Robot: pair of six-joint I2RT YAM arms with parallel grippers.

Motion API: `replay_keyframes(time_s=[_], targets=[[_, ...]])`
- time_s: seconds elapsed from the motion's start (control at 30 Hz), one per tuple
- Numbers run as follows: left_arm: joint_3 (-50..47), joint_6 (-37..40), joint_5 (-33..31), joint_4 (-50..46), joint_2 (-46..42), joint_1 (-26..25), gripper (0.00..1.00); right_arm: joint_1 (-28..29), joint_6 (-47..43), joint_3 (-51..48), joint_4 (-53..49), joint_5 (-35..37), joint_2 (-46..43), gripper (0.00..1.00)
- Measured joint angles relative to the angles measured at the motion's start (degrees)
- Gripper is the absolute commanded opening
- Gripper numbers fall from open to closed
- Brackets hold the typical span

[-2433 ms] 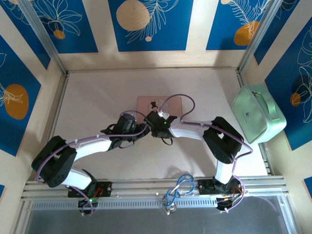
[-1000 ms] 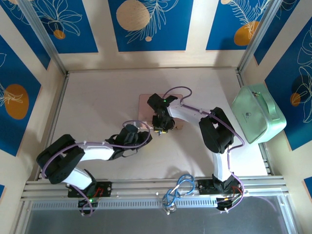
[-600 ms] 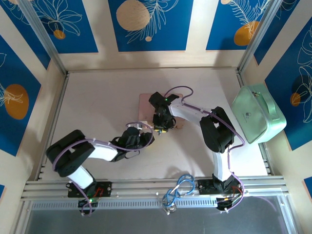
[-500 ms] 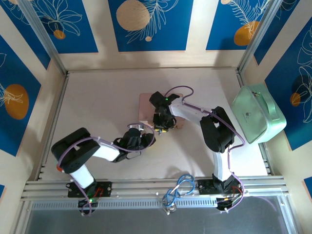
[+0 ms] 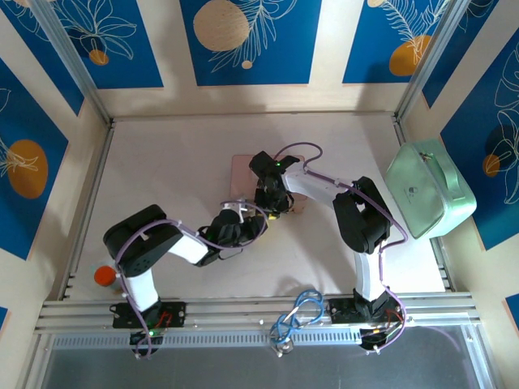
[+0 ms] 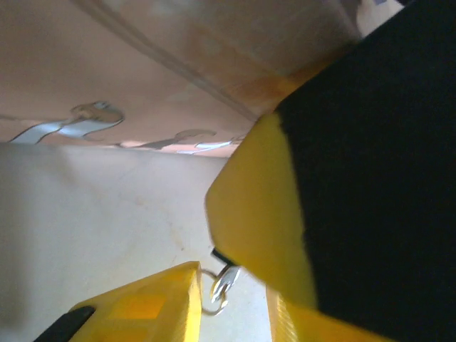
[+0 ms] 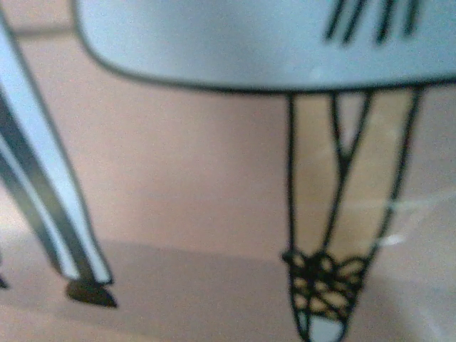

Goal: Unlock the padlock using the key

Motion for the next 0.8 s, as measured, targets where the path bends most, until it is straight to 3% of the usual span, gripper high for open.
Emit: replay_keyframes(time_s=[0.23, 0.4, 0.47, 0.7, 0.8], targets=[[0.55, -0.02, 0.04, 0.11, 0.87, 0.00, 0.19, -0.22, -0.15, -0.15, 0.50, -0.15, 0.00, 0.25], [1.27, 0.00, 0.00, -1.25, 1.01, 0.02, 0.01, -0.66, -0.83, -0.17, 0.52, -0.33, 0.00, 0.26], [1.60, 0.13, 0.04, -1.66, 1.01, 0.02, 0.00, -0.74, -0.90, -0.22, 0.55, -0.35, 0.00, 0.28], [2.40, -0.24, 0.48, -2.75, 1.01, -0.02, 0.00, -1.16, 0.09, -1.36, 3.06, -2.19, -0.79, 0.60], [2.58, -0.59, 0.72, -2.97, 1.01, 0.00, 0.00, -1.16, 1.99, -6.49, 8.00, -2.82, -4.24, 0.66]])
